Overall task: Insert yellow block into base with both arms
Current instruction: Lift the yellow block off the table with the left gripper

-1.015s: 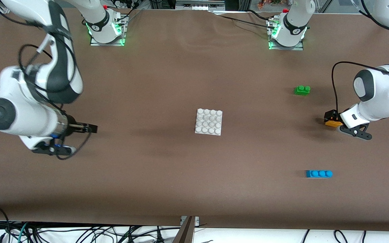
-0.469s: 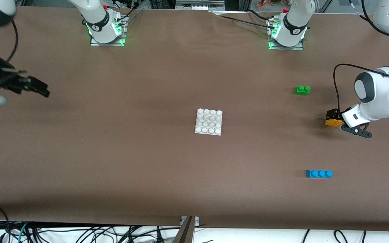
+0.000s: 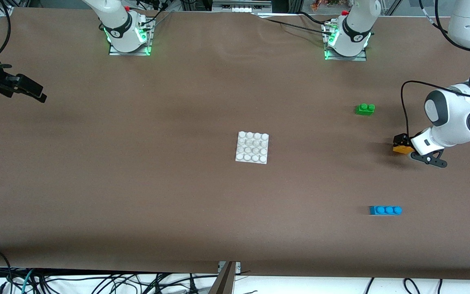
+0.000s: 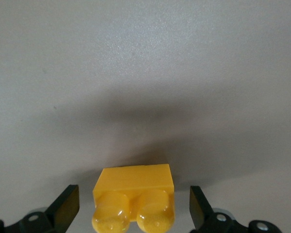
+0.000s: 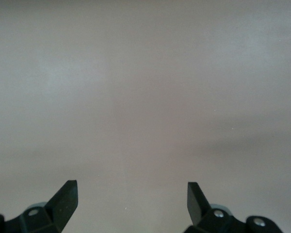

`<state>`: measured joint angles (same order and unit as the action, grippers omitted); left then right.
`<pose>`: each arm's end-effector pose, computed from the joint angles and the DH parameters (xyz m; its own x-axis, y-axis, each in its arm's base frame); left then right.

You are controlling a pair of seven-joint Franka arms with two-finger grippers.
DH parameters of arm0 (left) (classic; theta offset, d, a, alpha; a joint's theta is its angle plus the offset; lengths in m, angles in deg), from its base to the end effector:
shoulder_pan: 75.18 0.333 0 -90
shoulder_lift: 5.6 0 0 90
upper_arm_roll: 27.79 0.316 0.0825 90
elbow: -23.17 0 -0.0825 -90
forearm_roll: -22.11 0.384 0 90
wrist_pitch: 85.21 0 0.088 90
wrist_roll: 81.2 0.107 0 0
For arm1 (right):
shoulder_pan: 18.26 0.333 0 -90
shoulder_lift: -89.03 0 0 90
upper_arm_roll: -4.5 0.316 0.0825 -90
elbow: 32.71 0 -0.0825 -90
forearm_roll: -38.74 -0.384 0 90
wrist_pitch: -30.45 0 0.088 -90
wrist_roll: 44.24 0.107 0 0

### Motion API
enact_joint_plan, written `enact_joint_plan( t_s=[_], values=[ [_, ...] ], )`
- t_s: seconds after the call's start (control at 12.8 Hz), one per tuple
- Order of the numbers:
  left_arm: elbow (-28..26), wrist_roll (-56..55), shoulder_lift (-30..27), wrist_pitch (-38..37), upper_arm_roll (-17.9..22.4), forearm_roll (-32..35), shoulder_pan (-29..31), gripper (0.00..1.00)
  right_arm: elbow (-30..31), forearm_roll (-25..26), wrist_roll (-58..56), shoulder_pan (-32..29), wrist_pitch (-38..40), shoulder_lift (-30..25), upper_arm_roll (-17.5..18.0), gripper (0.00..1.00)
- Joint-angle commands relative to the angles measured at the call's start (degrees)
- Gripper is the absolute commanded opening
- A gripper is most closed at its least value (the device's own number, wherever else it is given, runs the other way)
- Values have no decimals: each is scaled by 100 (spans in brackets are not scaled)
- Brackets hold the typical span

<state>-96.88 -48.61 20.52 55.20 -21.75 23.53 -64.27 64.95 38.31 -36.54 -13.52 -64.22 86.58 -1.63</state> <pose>0.5477 0.1673 0.1935 0.9485 -0.2949 -0.1159 -0.2966 -0.9550 0.0027 0.5457 -0.0136 0.5916 0.9873 -0.1584 -0.0112 -0.1586 -0.9873 -0.0106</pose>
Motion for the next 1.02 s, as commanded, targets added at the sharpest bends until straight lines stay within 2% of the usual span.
enact_joint_plan(
  t_s=[0.0, 0.39, 0.55, 0.62, 0.7, 0.94],
  values=[
    [-26, 90, 25, 57, -6, 86, 33, 100, 191, 87, 29, -88, -288, -80, 157, 100],
    [-70, 81, 26, 57, -6, 86, 33, 100, 191, 96, 21, -79, -333, -45, 174, 100],
    [-88, 81, 26, 57, -6, 77, 33, 92, 191, 96, 21, -79, -333, -45, 174, 100],
    [-88, 64, 26, 57, -6, 86, 33, 80, 191, 96, 21, -79, -333, -36, 174, 100],
    [-97, 72, 26, 48, -6, 86, 33, 55, 174, 96, 21, -79, -333, -36, 174, 100],
    [-97, 64, 8, 13, -6, 86, 33, 16, 156, 87, 21, -79, -324, -1, 166, 100]
  ],
)
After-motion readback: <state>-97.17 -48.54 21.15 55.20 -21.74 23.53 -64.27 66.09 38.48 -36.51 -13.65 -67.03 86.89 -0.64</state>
